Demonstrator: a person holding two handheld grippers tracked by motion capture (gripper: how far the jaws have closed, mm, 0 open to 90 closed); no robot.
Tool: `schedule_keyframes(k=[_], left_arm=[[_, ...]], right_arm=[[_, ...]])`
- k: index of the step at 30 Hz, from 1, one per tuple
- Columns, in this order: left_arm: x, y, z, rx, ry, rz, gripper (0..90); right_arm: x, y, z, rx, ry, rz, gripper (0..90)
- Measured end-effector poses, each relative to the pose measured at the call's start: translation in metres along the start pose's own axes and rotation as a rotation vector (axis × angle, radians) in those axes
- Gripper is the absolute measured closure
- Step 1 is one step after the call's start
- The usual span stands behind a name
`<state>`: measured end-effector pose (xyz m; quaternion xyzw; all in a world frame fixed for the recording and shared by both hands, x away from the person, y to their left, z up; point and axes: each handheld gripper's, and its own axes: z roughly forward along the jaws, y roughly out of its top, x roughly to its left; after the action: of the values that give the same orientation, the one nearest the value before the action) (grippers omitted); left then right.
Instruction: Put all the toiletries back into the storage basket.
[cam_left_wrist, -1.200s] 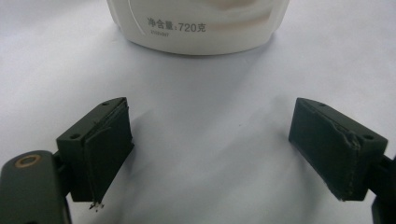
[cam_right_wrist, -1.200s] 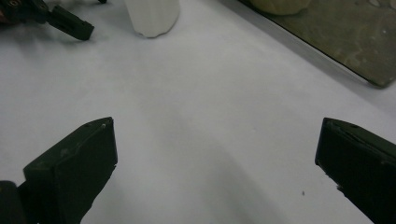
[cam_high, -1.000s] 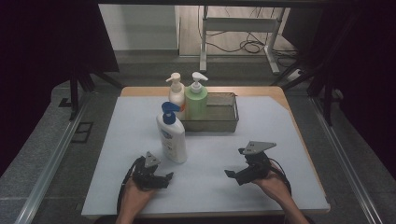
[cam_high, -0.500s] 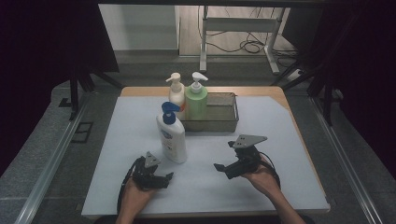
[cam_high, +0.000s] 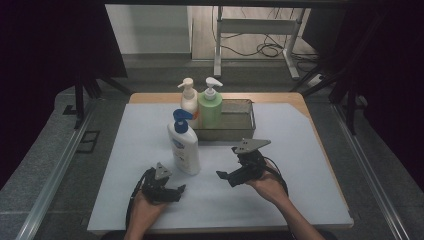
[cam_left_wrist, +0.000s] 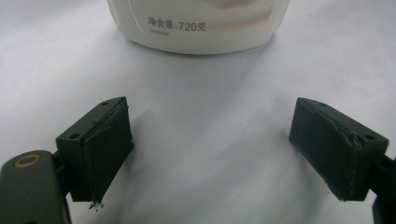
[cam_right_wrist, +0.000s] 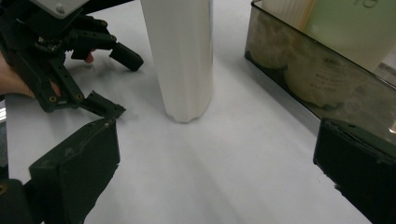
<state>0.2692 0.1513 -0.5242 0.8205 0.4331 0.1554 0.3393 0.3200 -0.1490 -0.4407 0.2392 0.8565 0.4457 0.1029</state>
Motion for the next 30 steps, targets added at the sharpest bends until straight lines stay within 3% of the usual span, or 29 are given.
schedule_keyframes(k=[10, 30], left_arm=[[0.000, 0.000, 0.000, 0.001, 0.000, 0.001, 12.7], [0.000, 0.000, 0.000, 0.001, 0.001, 0.001, 12.7]], right_arm=[[0.001, 0.016, 0.014, -0.013, -0.003, 0.036, 2.1], [0.010, 0.047, 0.042, -0.031, 0.012, 0.028, 3.1]])
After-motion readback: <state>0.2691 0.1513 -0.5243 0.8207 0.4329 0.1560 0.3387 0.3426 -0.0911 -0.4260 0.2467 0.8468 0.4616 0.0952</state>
